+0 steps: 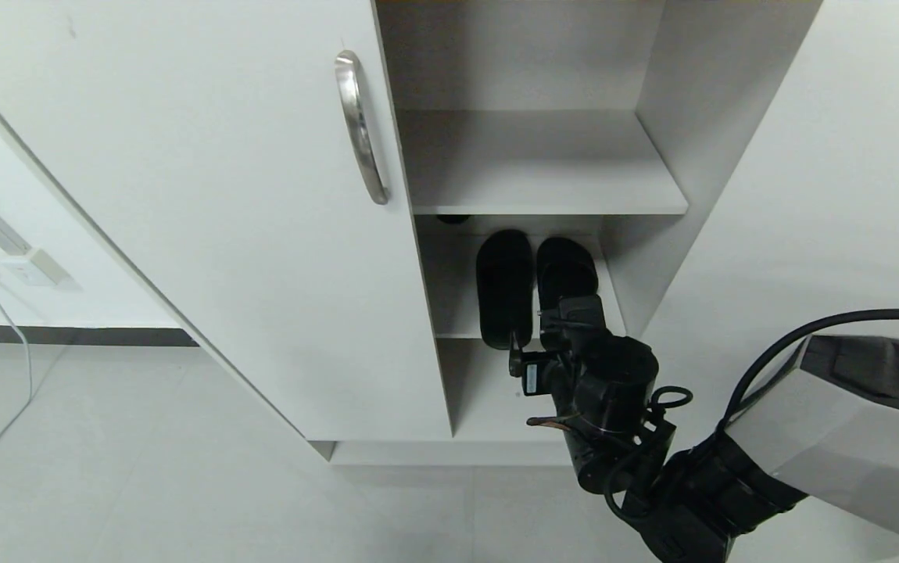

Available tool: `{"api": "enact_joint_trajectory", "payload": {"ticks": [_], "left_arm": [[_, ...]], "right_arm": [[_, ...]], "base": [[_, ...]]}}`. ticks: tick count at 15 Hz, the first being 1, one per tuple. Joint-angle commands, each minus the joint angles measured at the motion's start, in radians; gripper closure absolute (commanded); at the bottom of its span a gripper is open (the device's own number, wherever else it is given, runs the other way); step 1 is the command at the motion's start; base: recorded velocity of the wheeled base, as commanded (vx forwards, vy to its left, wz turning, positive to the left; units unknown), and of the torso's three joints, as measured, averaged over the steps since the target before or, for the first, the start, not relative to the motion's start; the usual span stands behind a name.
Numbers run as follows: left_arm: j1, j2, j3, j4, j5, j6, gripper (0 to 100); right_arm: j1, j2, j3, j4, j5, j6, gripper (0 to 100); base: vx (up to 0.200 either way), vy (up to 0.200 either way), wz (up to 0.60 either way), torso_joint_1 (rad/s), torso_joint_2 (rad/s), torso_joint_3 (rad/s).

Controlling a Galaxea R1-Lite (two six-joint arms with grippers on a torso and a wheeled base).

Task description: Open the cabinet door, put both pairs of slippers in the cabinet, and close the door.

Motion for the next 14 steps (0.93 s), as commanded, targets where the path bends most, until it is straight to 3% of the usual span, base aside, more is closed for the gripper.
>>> {"api": "enact_joint_trajectory", "payload": {"ticks": [1,14], "left_arm": [[0.0,0.002,0.0,-0.001,0.0,-0.002,100],[0.0,0.002,0.0,-0.001,0.01,-0.009,100]], "right_arm": [[0.001,0.001,0.007,0.0,0.0,0.0,0],[0.0,0.013,0.016,-0.003,0.003,0.001,0]], "base": [[-0.2,0.0,0.0,-0.002,0.01,-0.002],[0.0,0.0,0.0,0.0,0.0,0.0]]}}
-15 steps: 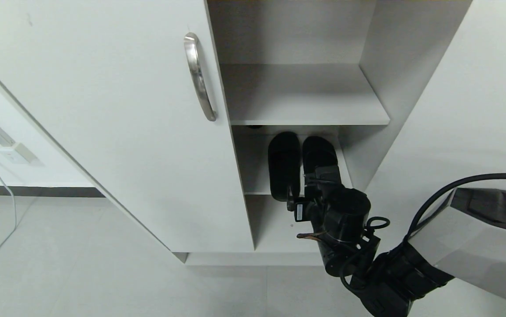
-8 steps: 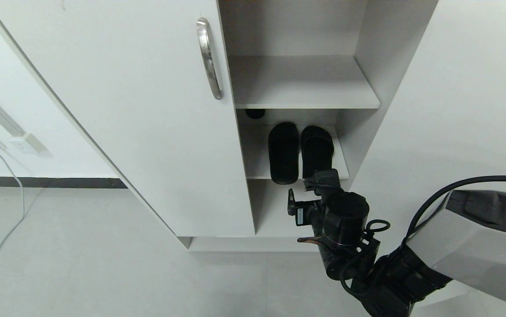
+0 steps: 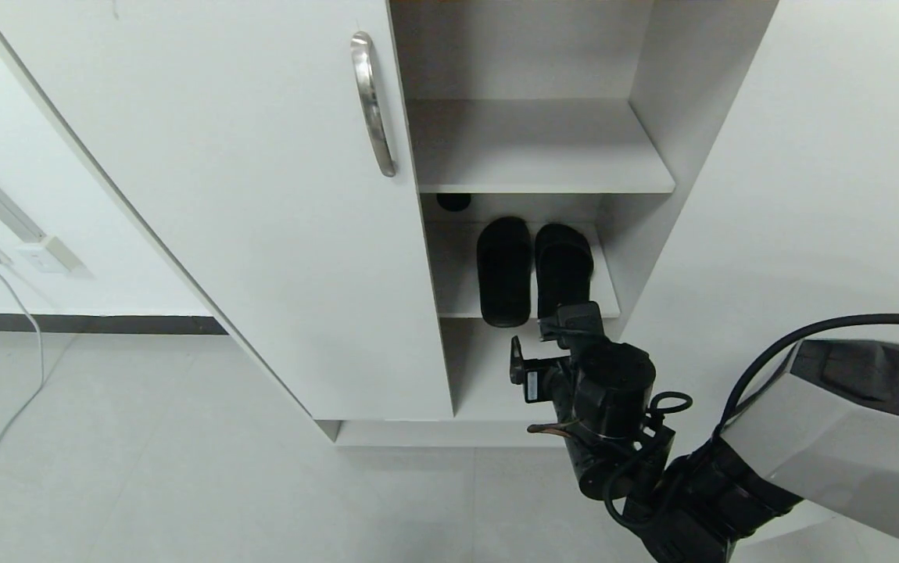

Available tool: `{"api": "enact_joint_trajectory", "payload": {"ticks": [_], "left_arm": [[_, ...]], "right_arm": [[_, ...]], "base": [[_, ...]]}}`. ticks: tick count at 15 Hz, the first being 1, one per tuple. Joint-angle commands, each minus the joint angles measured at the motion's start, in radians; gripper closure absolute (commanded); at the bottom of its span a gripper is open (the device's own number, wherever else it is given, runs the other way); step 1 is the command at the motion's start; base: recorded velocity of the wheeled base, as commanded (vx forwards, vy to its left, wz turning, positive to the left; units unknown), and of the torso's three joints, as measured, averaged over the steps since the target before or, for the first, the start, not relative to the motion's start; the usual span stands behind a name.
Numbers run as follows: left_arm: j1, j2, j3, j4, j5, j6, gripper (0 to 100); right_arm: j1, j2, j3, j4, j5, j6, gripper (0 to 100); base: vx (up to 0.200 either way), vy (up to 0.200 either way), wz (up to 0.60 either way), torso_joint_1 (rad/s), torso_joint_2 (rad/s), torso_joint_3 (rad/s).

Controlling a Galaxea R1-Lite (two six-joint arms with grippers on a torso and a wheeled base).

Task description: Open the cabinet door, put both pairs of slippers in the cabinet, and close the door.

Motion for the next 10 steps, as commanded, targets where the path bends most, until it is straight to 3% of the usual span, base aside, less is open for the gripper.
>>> {"api": "enact_joint_trajectory", "payload": {"ticks": [1,4,10], "left_arm": [[0.0,0.002,0.0,0.0,0.0,0.001,100],[0.0,0.002,0.0,0.0,-0.001,0.001,100],[0.0,0.002,0.0,0.0,-0.001,0.001,100]], "right_arm": [[0.001,0.005,0.0,0.0,0.0,0.0,0],[0.001,0.005,0.006,-0.002,0.0,0.0,0],[0.001,0.007,0.009,-0.002,0.0,0.0,0]], "base": [[0.0,0.0,0.0,0.0,0.0,0.0],[0.0,0.0,0.0,0.001,0.0,0.035],[0.0,0.0,0.0,0.003,0.0,0.19]]}}
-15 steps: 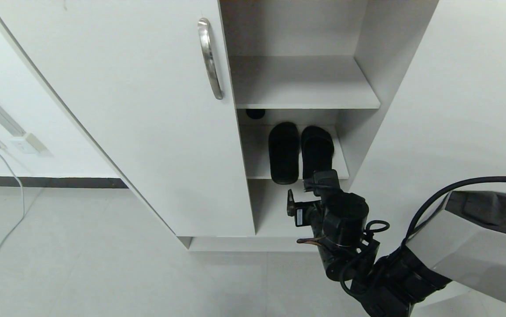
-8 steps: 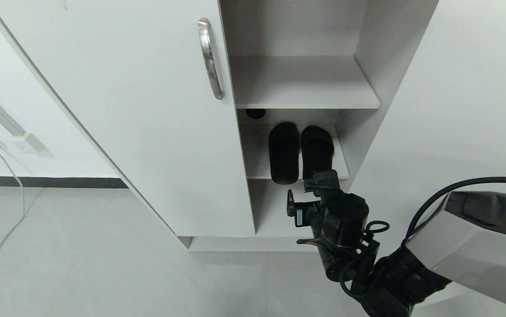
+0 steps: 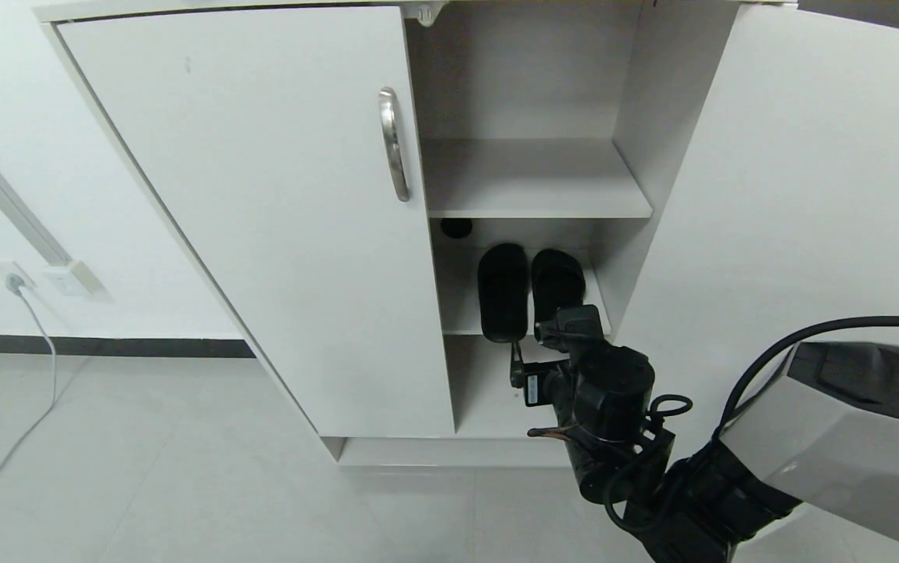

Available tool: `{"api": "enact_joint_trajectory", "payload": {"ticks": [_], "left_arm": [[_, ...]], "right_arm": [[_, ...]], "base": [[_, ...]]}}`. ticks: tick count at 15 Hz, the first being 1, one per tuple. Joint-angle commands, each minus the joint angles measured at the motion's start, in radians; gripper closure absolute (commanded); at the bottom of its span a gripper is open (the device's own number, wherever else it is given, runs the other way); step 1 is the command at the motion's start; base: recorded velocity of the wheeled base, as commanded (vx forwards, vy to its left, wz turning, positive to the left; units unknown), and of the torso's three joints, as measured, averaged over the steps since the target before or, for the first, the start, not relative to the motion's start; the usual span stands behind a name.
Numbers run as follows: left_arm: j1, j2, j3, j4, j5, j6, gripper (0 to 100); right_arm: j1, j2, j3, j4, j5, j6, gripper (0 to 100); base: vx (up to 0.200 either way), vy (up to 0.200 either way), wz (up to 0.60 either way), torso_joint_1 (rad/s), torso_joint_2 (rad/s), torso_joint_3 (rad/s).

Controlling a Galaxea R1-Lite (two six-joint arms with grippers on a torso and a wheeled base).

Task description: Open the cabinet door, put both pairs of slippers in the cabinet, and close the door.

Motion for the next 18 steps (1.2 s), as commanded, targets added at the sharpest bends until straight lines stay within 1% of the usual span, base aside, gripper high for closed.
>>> {"api": "enact_joint_trajectory", "payload": {"ticks": [1,7,10,17,18], "left_arm": [[0.0,0.002,0.0,0.0,0.0,0.0,100],[0.0,0.002,0.0,0.0,0.001,0.002,100],[0.0,0.002,0.0,0.0,0.001,0.002,100],[0.0,0.002,0.0,0.0,0.003,0.0,100],[0.0,0.002,0.0,0.0,0.003,0.0,100]], "right_arm": [[0.0,0.004,0.0,-0.001,0.0,0.0,0],[-0.005,0.004,0.019,0.002,0.0,-0.002,0],[-0.005,0.004,0.043,0.002,0.006,-0.002,0],[-0.002,0.004,0.046,-0.004,0.008,-0.002,0],[-0.003,0.004,0.046,-0.004,0.008,-0.002,0]], "base": [[0.0,0.0,0.0,0.007,0.0,0.217],[0.0,0.0,0.0,0.001,0.0,0.189],[0.0,0.0,0.0,0.0,0.0,0.0],[0.0,0.0,0.0,0.0,0.0,0.0],[0.0,0.2,0.0,0.007,0.0,0.002]]}}
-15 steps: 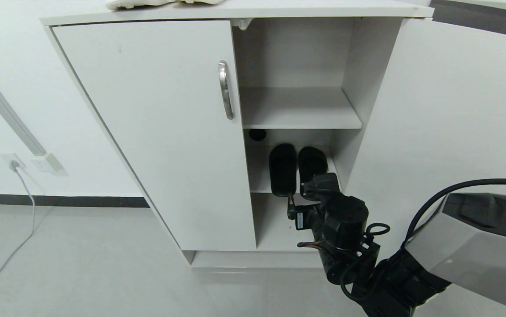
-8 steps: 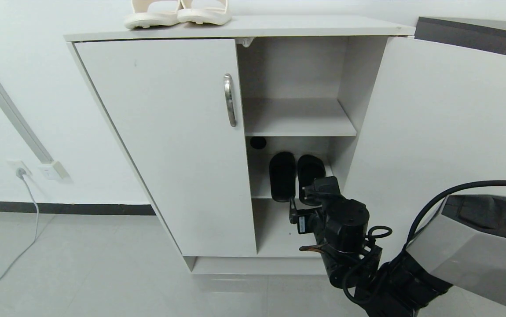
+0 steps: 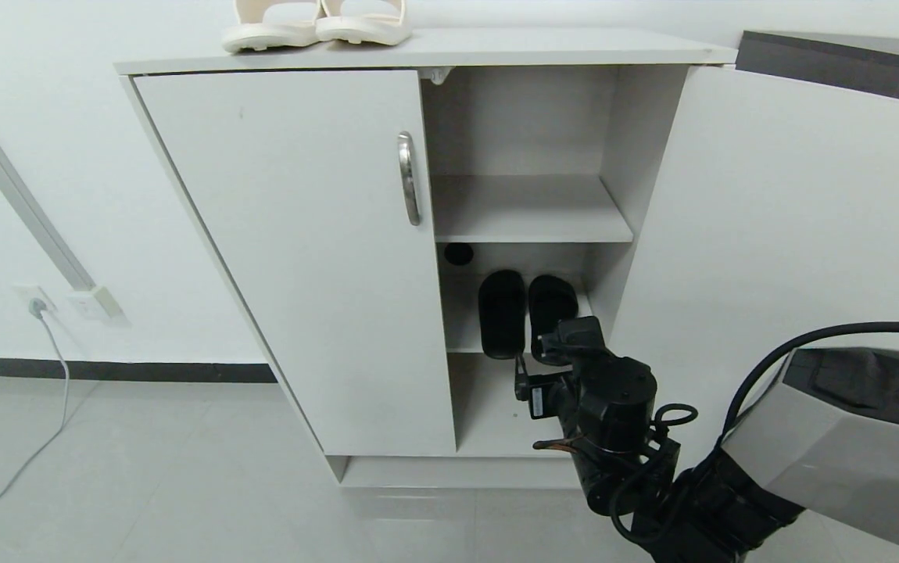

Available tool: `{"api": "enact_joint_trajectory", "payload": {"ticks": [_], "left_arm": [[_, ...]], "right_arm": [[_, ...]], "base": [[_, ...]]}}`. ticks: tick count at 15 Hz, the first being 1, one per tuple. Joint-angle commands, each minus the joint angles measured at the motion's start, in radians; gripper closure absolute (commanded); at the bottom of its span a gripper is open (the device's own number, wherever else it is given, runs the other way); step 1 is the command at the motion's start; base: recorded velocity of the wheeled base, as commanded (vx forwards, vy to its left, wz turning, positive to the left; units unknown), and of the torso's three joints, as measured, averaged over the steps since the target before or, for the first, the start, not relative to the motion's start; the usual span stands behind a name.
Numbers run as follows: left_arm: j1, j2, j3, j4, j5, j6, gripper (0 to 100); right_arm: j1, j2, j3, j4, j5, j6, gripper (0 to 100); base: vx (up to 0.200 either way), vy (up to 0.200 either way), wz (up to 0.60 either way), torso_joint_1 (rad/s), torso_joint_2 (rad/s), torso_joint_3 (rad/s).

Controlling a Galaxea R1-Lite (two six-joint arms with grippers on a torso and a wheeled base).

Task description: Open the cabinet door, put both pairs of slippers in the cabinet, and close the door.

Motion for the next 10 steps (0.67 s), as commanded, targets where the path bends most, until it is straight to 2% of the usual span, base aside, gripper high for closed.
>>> {"api": "enact_joint_trajectory", "payload": {"ticks": [1,10], "left_arm": [[0.0,0.0,0.0,0.0,-0.001,0.0,100],[0.0,0.0,0.0,0.0,-0.001,0.0,100]], "right_arm": [[0.003,0.002,0.003,-0.006,0.0,-0.001,0],[0.003,0.0,0.017,-0.028,0.0,-0.001,0]], "base": [[0.0,0.2,0.0,0.007,0.01,0.002],[0.0,0.2,0.0,0.005,0.0,0.003]]}}
